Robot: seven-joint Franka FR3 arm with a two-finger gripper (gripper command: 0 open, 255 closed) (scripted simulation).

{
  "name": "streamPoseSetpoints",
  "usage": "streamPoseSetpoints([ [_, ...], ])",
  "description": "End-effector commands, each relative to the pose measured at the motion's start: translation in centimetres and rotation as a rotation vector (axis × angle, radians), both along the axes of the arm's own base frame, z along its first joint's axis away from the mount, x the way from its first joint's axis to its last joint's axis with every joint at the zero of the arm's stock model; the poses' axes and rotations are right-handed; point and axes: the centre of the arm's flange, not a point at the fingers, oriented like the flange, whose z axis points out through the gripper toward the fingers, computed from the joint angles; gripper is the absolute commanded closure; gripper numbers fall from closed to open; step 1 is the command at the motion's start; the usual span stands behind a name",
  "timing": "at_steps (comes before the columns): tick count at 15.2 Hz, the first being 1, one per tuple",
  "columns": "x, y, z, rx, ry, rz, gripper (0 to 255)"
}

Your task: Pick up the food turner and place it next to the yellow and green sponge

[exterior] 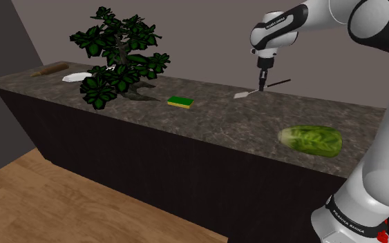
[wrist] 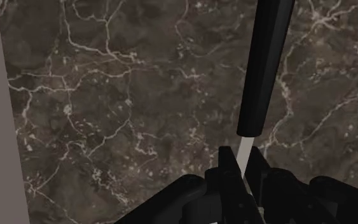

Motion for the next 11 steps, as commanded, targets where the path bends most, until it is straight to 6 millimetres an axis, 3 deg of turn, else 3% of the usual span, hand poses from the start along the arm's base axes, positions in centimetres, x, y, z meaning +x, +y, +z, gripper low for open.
streamPoseSetpoints([
  [1, 2.2, 1.6, 0.1, 0.001, 0.000, -0.001, 255],
  [11, 13.4, 8.6, 0.1, 0.001, 0.000, -0.001, 255],
])
